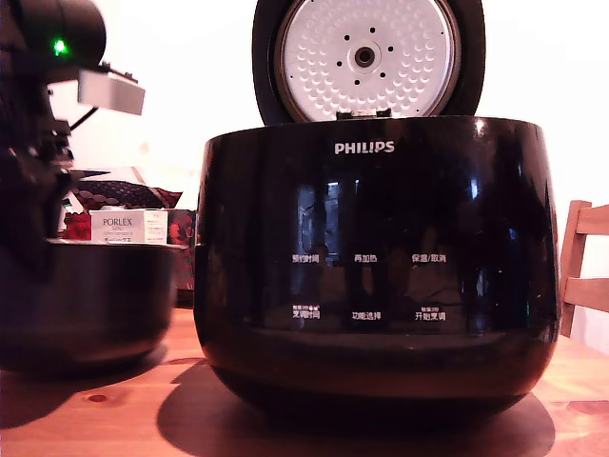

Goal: Pick up the metallic pot next to the rice cooker

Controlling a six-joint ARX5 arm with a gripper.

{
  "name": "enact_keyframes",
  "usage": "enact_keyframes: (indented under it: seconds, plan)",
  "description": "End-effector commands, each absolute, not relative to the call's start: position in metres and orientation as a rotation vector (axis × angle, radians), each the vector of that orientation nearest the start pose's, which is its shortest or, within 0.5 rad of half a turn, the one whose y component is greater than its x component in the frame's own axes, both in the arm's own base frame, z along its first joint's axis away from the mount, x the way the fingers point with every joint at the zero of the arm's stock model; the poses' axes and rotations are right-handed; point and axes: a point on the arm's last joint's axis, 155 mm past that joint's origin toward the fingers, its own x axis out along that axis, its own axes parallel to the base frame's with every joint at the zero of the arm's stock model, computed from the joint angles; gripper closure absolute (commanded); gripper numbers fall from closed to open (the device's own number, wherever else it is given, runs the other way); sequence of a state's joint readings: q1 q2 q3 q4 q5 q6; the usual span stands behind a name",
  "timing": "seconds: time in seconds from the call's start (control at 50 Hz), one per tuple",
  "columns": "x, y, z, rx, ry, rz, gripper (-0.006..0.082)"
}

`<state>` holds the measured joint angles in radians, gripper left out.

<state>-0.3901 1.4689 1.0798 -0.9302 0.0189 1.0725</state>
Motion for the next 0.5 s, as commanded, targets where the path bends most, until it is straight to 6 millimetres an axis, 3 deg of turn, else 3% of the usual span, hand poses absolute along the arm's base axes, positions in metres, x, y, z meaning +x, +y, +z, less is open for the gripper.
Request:
enact_keyframes:
  seconds: [0.0,0.24,0.48]
  plan:
    - [0.296,-0.127,0.107,1.137,0.949,-0.981,0.0791]
    - [0.287,-0.127,0.146,1.126,0.970,-0.925,0.0791]
    - [0.261,-0.123,0.177,1.078,1.039,-0.913,0.0791]
